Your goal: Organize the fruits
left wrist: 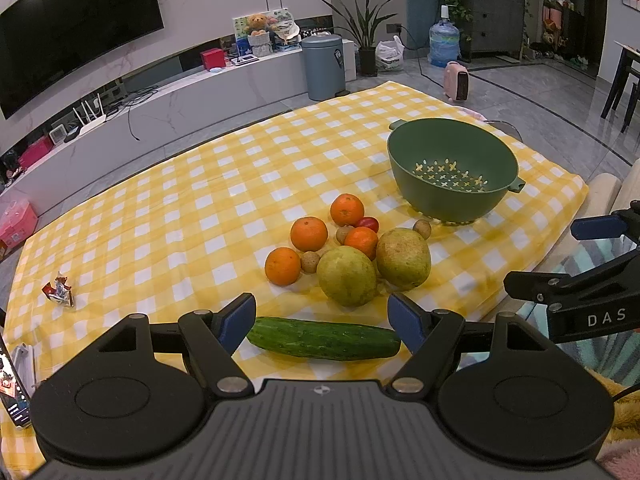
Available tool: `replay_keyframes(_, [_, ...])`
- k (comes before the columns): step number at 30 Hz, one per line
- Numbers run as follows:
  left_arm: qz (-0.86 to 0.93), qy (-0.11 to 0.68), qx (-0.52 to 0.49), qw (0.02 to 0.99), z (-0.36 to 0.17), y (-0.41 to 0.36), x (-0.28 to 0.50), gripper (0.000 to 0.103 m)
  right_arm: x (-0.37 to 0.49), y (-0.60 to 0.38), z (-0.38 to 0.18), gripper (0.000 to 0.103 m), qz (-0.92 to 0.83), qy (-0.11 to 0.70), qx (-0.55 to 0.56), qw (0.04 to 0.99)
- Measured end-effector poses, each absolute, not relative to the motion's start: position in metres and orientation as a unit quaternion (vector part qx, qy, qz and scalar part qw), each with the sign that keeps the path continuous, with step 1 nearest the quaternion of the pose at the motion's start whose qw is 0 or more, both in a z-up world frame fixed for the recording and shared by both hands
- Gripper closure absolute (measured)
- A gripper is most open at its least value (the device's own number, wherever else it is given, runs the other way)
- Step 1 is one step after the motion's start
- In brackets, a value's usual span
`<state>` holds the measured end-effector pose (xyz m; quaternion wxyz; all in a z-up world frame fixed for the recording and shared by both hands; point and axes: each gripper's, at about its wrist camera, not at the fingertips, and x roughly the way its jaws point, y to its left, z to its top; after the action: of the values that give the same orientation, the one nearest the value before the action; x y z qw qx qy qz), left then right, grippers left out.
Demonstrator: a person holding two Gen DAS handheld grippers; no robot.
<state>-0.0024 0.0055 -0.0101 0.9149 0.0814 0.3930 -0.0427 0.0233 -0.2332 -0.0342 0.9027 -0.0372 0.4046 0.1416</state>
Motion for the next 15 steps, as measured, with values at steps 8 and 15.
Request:
replay_keyframes(8, [-0.043, 0.393, 0.082, 0.915, -0.0099, 0.0056, -0.0024, 0.015, 0.0218, -0.2332, -0.0337, 0.004, 0.150, 0.404, -0.031, 0.902])
replay_keyframes(15, [-0.064, 0.376, 0.095, 0.919, -0.0071, 0.0049, -0.0048, 0.017, 0.0212, -0.2335, -0.0342, 0.005, 0.170, 0.392, -0.018, 0.904])
